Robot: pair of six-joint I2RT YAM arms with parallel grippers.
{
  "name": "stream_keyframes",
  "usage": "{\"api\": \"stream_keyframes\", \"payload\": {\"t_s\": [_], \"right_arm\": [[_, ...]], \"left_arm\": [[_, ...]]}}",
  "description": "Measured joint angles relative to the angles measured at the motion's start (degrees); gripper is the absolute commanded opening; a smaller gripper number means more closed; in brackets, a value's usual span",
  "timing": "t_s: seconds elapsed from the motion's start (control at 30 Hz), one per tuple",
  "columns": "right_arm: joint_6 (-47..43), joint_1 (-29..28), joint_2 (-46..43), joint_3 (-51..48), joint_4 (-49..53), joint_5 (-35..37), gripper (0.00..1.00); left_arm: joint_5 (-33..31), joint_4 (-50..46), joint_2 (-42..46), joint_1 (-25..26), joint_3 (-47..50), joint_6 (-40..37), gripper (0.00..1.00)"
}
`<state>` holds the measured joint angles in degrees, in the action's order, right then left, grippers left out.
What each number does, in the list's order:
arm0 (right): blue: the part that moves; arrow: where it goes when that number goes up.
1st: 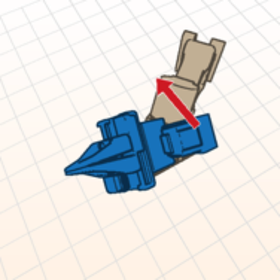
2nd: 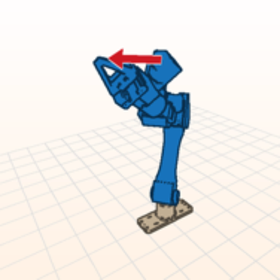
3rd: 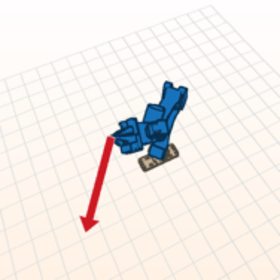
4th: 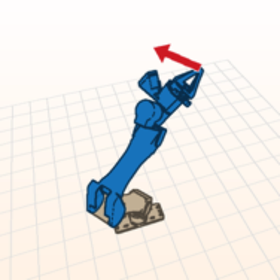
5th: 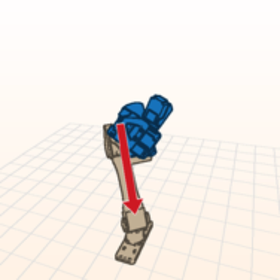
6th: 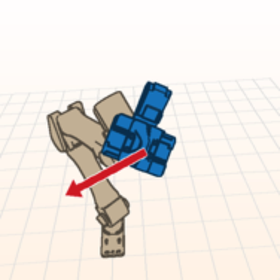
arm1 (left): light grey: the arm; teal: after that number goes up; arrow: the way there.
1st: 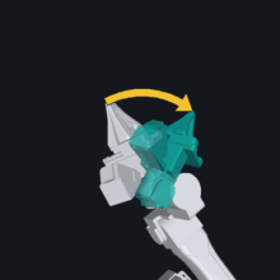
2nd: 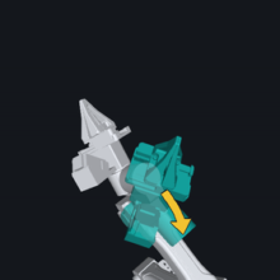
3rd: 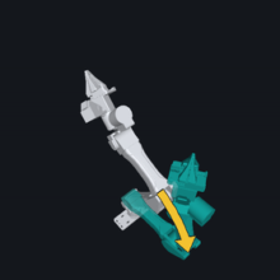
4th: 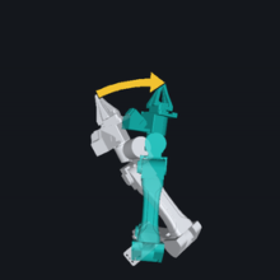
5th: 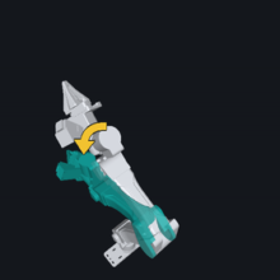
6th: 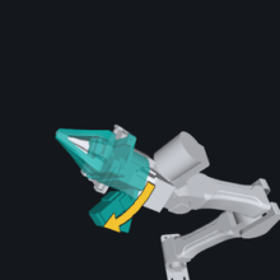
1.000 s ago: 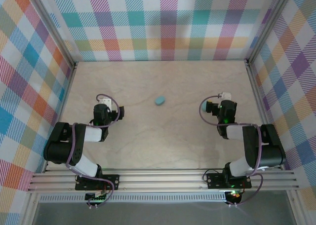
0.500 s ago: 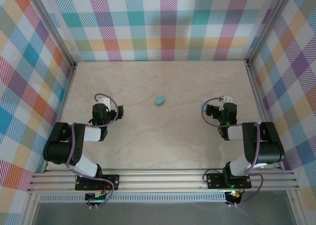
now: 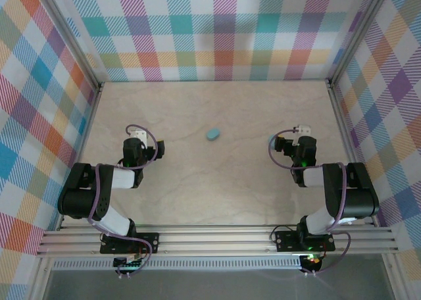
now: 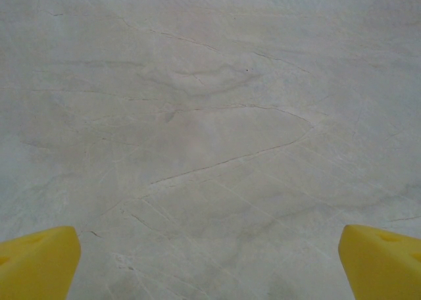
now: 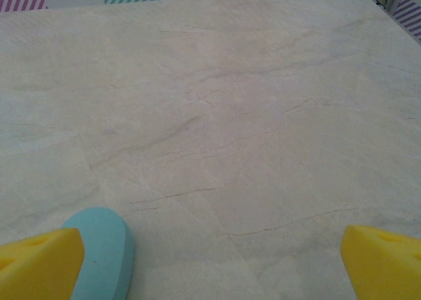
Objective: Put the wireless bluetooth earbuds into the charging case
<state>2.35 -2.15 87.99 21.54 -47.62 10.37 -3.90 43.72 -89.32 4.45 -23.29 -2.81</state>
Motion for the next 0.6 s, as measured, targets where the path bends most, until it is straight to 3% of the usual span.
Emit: {"api": "stream_keyframes", "payload": {"t_s": [0.6], "right_arm": [[-0.04, 0.0, 0.0, 0.04, 0.07, -0.48, 1.0]], "left_arm": [[0.0, 0.0, 0.0, 0.0, 0.0, 0.0, 1.0]]}}
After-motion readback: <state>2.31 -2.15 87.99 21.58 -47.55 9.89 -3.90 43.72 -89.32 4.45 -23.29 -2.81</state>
